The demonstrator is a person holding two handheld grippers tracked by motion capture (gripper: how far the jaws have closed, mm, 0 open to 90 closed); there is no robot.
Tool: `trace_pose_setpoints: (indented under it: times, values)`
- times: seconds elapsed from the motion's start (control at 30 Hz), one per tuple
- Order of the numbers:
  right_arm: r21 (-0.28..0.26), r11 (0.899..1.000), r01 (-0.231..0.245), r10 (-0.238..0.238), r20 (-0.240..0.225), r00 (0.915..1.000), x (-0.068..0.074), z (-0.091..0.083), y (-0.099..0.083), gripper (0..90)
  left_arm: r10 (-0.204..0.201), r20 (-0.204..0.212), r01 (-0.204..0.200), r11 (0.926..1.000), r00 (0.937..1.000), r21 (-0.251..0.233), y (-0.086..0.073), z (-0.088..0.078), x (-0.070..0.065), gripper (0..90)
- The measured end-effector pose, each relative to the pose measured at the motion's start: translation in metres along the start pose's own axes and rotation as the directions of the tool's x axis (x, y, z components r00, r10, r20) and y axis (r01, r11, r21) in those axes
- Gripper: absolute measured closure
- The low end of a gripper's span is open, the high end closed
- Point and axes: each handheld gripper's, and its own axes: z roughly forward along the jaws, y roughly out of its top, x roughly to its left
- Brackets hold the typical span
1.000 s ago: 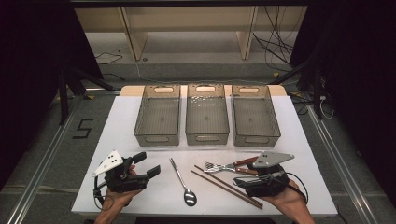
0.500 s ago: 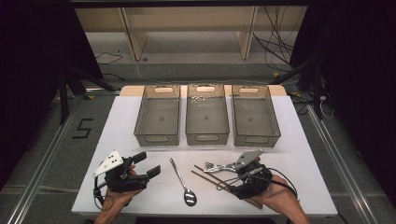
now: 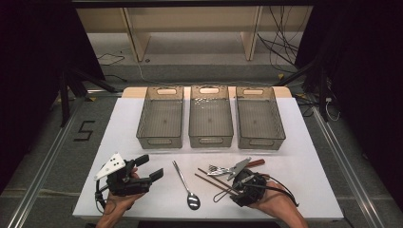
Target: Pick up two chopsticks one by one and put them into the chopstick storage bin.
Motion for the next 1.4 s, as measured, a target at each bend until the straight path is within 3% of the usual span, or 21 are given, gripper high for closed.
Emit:
trace_pose_setpoints:
  times: [0.3, 0.5, 1.13, 1.2, 1.4]
  values:
    - [0.05, 0.998, 0.037, -0.037, 0.006, 0.9993, 0.001, 0.012, 0.003, 68.1, 0.001, 0.001, -0.001, 1.0, 1.0, 0.001, 0.0, 0.0, 0.0, 16.0]
    - [0.106, 0.994, 0.036, -0.038, 0.016, 0.9992, -0.001, 0.02, 0.005, 72.8, 0.0, 0.002, 0.0, 1.0, 1.0, 0.001, 0.0, 0.0, 0.0, 16.0]
    - [0.179, 0.982, 0.061, -0.068, 0.031, 0.9972, 0.002, 0.029, 0.011, 82.5, 0.006, 0.008, -0.006, 1.0, 1.0, 0.004, 0.0, 0.0, 0.0, 16.0]
    - [0.178, 0.983, 0.047, -0.053, 0.031, 0.9981, 0.003, 0.03, 0.011, 82.9, 0.006, 0.008, -0.006, 1.0, 0.9999, 0.005, 0.0, 0.0, 0.0, 16.0]
    - [0.185, 0.979, 0.081, -0.089, 0.033, 0.9955, 0.004, 0.03, 0.014, 84.6, 0.005, 0.008, -0.005, 1.0, 1.0, 0.006, 0.0, 0.001, 0.0, 16.0]
